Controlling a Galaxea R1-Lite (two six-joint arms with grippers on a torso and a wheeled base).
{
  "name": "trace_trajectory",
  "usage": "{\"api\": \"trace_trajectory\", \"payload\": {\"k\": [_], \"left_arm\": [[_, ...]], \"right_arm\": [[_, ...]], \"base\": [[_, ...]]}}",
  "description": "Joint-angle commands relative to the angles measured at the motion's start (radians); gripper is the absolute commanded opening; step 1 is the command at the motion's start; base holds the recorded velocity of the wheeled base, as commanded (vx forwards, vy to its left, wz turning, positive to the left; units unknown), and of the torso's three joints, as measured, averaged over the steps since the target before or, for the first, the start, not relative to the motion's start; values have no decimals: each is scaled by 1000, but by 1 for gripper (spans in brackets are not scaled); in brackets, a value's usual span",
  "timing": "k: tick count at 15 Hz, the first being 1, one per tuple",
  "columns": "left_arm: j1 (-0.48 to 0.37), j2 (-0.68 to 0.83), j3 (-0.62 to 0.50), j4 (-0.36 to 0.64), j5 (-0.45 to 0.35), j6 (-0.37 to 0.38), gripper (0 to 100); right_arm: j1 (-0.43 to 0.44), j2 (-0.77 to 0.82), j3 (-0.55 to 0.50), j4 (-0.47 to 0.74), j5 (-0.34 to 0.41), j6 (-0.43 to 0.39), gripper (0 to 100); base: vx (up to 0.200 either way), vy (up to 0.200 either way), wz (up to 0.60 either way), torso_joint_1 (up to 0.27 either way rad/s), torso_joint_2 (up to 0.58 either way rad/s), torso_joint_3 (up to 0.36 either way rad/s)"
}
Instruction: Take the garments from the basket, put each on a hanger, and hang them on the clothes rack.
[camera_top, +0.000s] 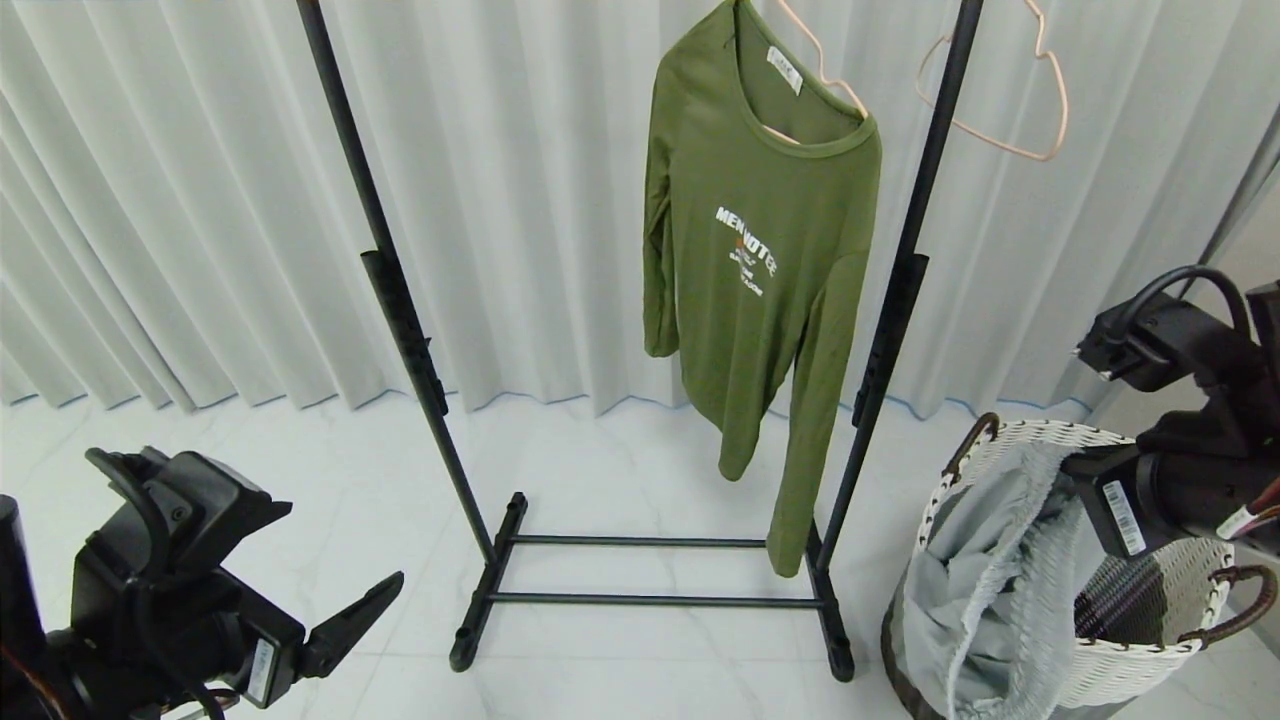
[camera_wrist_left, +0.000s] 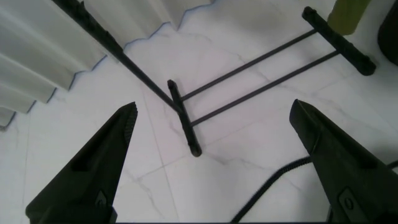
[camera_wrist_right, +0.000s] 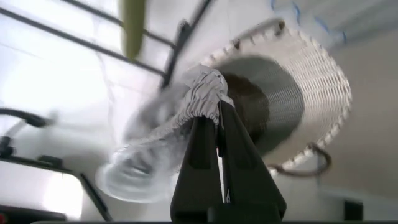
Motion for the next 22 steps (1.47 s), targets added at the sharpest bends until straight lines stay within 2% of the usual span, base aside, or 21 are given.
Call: {"api": "trace_trajectory", "payload": {"k": [1, 3, 4, 5, 7, 9, 11, 13, 17, 19, 22], "left_arm": [[-13, -12, 25, -1, -3, -2, 100], [-53, -12, 21, 1, -9, -22, 100], [-108, -7, 4, -1, -9, -78, 100], [-225, 6, -42, -1, -9, -182, 100], [-380, 43, -111, -1, -5, -309, 100], [-501, 97, -151, -1, -3, -368, 100], [-627, 149, -182, -1, -2, -420, 100], [-705, 227, -251, -1, 1, -506, 100], [-716, 417, -340, -5, 38, -676, 100], [-717, 536, -396, -50, 90, -774, 100], [-742, 638, -396, -59, 172, -802, 100]], "right_arm": [[57, -5, -28, -4, 19, 2, 0], [110, -4, -57, -22, 62, 4, 0], [146, 0, -74, -50, 92, 4, 0], [190, 10, -97, -96, 117, 4, 0], [248, 30, -130, -126, 132, 4, 0], [293, 52, -166, -154, 181, 4, 0], [350, 62, -212, -163, 187, 4, 0], [377, 62, -234, -163, 187, 4, 0], [454, 49, -237, -163, 187, 4, 0], [468, 39, -246, -165, 187, 4, 0], [468, 24, -243, -165, 187, 4, 0]], "base": [[0, 0, 0, 0, 0, 0], [0, 0, 0, 0, 0, 0], [0, 0, 0, 0, 0, 0], [0, 0, 0, 0, 0, 0], [0, 0, 0, 0, 0, 0], [0, 0, 0, 0, 0, 0], [0, 0, 0, 0, 0, 0], [0, 0, 0, 0, 0, 0], [0, 0, 0, 0, 0, 0], [0, 0, 0, 0, 0, 0], [0, 0, 0, 0, 0, 0]]}}
